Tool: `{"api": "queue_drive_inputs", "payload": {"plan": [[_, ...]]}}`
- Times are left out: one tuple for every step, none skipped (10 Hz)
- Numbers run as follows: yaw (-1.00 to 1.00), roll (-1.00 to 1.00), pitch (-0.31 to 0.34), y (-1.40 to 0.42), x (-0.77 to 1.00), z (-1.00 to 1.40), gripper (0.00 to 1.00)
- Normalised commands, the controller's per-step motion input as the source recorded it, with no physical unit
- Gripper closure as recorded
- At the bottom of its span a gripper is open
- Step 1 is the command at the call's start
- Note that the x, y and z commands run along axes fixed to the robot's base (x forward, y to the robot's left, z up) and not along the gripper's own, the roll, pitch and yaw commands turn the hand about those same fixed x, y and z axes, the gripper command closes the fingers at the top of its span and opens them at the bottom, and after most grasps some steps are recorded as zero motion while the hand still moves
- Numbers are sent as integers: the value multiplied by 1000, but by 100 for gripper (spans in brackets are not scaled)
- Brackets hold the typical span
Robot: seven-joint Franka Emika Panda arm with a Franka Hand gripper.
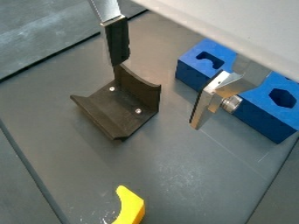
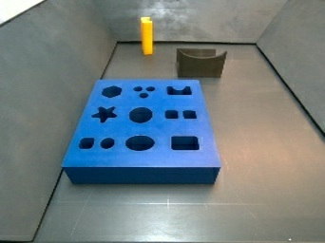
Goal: Pick up the arch object. Move up. Rotate the arch object. Move to above the board. Insert the arch object.
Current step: Pick up the arch object.
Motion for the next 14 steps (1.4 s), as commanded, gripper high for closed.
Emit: {"api": "queue_drive_inputs", "payload": {"plan": [[0, -76, 0, 271, 0, 0, 0], [80, 216, -187, 411, -120, -657, 0], [229, 203, -174, 629, -586, -857, 0], [237, 149, -207, 631, -691, -897, 0], [294, 109, -236, 643, -671, -897, 0], [383, 43, -213, 706, -386, -914, 0], [300, 29, -89, 537, 34, -951, 0], [180, -39, 0, 437, 131, -1000, 0], [123, -140, 34, 266, 246, -886, 0], [0, -201, 91, 103, 291, -711, 0], [0, -213, 249, 109, 194, -517, 0], [-6, -247, 276, 117, 94, -434, 0], [-31, -330, 244, 106, 0, -331, 0], [-23, -373, 220, 111, 0, -280, 0]]}}
